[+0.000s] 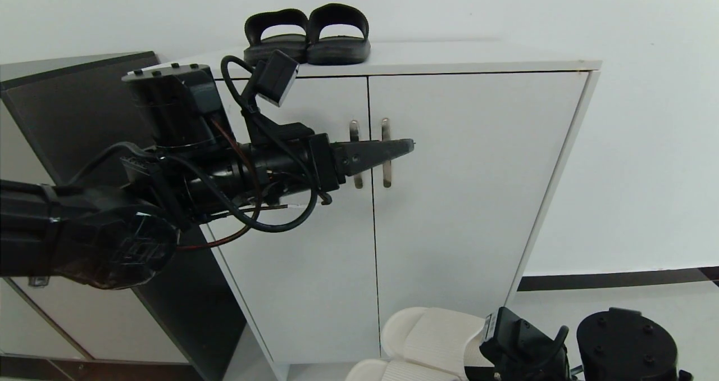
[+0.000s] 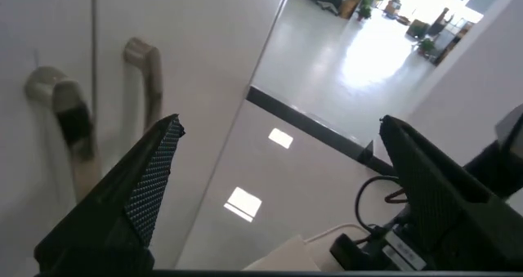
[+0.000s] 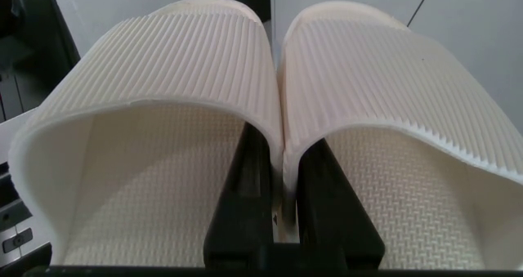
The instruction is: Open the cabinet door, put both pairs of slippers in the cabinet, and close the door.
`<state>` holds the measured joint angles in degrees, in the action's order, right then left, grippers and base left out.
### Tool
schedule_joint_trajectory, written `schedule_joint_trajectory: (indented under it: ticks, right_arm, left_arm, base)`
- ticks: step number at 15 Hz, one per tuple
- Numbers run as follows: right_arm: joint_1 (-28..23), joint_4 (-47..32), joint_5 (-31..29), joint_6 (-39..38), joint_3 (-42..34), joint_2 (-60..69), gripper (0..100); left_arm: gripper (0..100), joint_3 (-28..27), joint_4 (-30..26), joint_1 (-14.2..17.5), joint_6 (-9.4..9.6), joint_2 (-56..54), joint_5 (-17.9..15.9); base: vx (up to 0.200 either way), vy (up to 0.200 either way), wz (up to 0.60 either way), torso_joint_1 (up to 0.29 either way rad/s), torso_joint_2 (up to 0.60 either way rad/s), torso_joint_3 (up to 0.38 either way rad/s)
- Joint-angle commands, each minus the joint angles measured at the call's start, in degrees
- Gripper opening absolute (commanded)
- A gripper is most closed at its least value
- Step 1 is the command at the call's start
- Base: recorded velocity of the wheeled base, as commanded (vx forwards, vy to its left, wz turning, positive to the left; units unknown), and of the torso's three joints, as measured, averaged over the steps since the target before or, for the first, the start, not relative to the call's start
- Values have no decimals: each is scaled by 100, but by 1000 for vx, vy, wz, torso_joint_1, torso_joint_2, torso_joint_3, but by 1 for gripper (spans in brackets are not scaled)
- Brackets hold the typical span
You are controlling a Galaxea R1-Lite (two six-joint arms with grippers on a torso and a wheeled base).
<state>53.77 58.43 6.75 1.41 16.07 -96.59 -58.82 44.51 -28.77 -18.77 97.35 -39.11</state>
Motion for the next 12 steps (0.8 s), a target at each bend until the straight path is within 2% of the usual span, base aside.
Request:
schedule_joint_trajectory:
  ticks: [1,3,6,12]
  right_arm:
    - [2,2,1,8,2,-36,0]
    - [2,2,1,-1,2,-36,0]
    - [2,2,1,8,28,-36,0]
    - [2,2,1,8,2,-27,0]
  left_arm:
    - [100,-16,-12,3,128,144,202]
    - [100,-16,-4,3,330,179,448]
    - [100,-33,5,3,374,187,641]
    - [100,-174,-4,-6,401,434,650]
  base:
    - [0,0,0,0,0,0]
    - [0,0,0,0,0,0]
    - [0,0,0,0,0,0]
    - [0,0,0,0,0,0]
